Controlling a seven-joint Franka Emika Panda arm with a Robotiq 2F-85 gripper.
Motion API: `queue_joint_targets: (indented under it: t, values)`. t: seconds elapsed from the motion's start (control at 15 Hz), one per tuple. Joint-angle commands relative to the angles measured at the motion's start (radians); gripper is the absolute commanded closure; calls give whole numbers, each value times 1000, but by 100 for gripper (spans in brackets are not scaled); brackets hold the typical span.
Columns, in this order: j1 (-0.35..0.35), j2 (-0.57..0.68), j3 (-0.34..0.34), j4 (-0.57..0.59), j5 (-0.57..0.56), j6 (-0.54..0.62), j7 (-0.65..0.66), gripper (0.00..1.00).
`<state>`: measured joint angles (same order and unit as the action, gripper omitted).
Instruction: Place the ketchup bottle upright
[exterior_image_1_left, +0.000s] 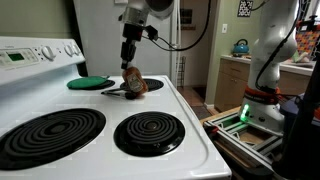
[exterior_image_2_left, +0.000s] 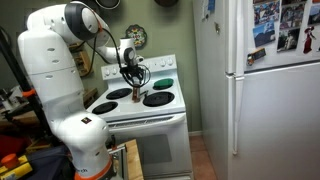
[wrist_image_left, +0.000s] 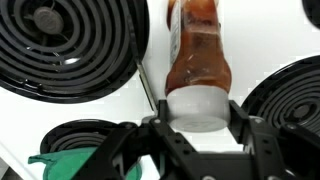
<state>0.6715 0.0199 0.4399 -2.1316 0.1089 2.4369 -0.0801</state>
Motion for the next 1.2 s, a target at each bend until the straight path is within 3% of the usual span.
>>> queue_joint_targets:
  t: [0.0, 0.07, 0.2, 0.67, 0.8, 1.13]
  values:
    - [-20, -68, 18, -84, 34, 39, -35, 16]
    - [-21, -77, 18, -90, 34, 34, -38, 15]
    - [-22, -95, 17, -103, 40, 25, -45, 0]
    - [-27, -141, 10, -120, 69, 7, -60, 0]
    - [-25, -118, 11, -105, 103, 17, -39, 0]
    - [-34, 8, 26, -28, 32, 7, 69, 0]
